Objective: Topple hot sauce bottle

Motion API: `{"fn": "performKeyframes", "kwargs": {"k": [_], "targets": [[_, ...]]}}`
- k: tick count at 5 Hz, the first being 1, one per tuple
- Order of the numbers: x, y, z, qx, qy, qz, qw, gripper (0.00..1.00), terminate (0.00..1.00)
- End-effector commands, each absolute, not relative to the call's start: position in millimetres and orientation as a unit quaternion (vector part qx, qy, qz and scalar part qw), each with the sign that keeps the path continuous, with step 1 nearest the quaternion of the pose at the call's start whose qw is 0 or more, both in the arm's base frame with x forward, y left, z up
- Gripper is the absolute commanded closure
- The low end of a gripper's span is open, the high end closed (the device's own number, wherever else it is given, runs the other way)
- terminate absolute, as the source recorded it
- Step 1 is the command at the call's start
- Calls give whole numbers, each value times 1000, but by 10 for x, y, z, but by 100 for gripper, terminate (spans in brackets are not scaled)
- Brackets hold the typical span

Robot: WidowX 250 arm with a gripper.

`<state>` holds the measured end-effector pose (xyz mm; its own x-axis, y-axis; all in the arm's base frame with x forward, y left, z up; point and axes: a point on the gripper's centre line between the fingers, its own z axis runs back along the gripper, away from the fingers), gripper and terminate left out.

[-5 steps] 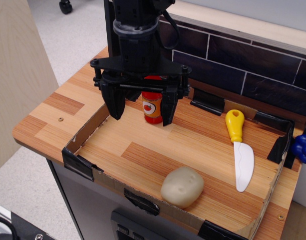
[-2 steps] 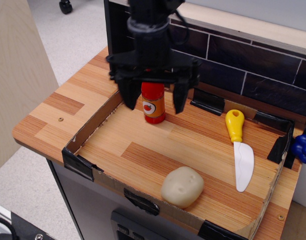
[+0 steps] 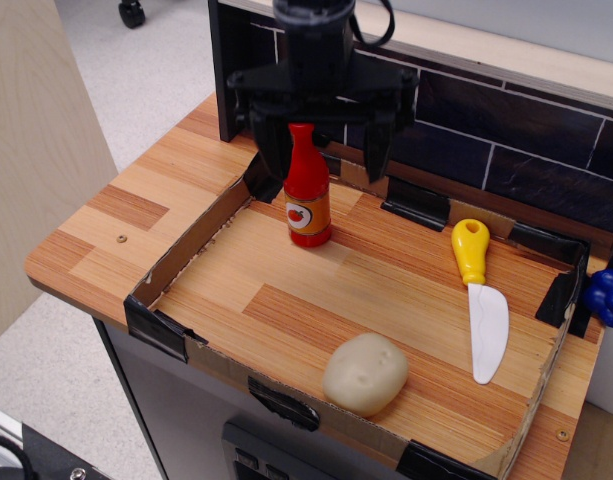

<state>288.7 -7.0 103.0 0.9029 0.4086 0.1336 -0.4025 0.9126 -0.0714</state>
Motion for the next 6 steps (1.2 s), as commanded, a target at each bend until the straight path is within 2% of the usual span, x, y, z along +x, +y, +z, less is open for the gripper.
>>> {"fn": "performKeyframes", "kwargs": {"k": [1,2,3,4,5,6], "targets": [[3097,135,1199,0,-123,264,957,0,0],[3129,260,1154,35,-132,281,950,0,0],[3176,332,1079,46,-128,294,946,0,0],[3207,308,1001,38,-117,297,947,0,0],[3223,298,1000,18,-116,311,943,100,0],[3244,311,1009,11,-117,317,941,100,0]]}}
